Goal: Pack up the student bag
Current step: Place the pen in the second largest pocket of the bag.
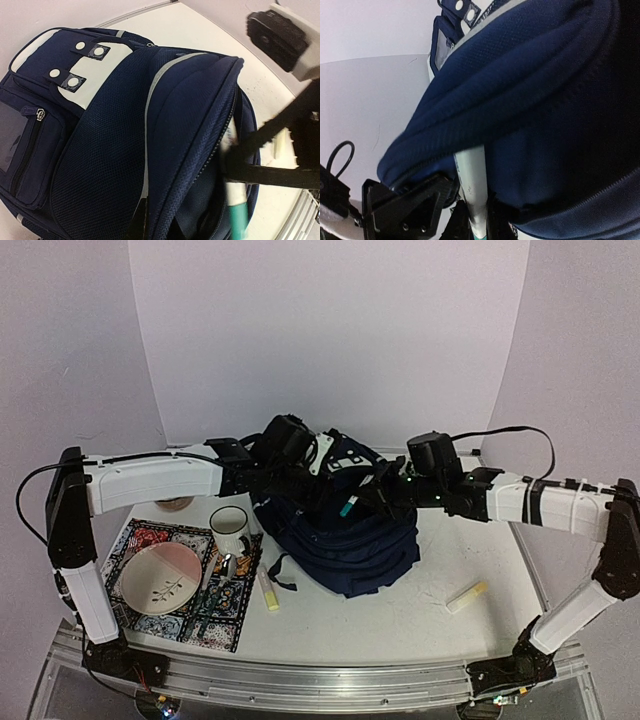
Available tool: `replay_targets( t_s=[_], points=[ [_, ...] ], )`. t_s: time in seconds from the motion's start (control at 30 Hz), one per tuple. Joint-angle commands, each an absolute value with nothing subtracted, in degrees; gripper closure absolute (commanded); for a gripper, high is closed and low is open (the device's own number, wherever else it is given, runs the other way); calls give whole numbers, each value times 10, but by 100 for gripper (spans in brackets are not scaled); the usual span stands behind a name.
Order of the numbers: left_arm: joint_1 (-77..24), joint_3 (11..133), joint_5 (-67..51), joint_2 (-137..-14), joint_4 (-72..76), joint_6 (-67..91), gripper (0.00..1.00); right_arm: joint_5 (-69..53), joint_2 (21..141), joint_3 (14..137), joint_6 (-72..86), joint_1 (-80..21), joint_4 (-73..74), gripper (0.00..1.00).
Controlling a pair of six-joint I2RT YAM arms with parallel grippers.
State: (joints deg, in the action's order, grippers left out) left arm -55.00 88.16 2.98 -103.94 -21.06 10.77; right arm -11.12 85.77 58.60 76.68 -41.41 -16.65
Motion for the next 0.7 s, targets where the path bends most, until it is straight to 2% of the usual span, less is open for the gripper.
replay_targets(
  t_s=[0.0, 0.07, 0.2, 0.3, 0.53, 0.67],
  points=[
    [-555, 929, -14, -1018, -161, 120, 100, -85, 911, 647, 804, -416, -192, 95],
    [-555, 926, -15, -1018, -161, 122, 100, -81, 937, 662, 814, -416, -192, 92],
    [-555, 921, -11, -1014, -161, 124, 100, -70, 966, 681, 823, -417, -191, 72],
    [-555, 922, -6, -1011, -161, 122, 100, -66, 968, 680, 820, -418, -188, 62],
    [-555, 920, 23, -1008, -161, 109, 100, -51, 918, 663, 761, -418, -150, 55],
    [-555, 915, 34, -1005, -161, 105, 100, -37, 868, 642, 716, -418, -100, 47]
  ],
)
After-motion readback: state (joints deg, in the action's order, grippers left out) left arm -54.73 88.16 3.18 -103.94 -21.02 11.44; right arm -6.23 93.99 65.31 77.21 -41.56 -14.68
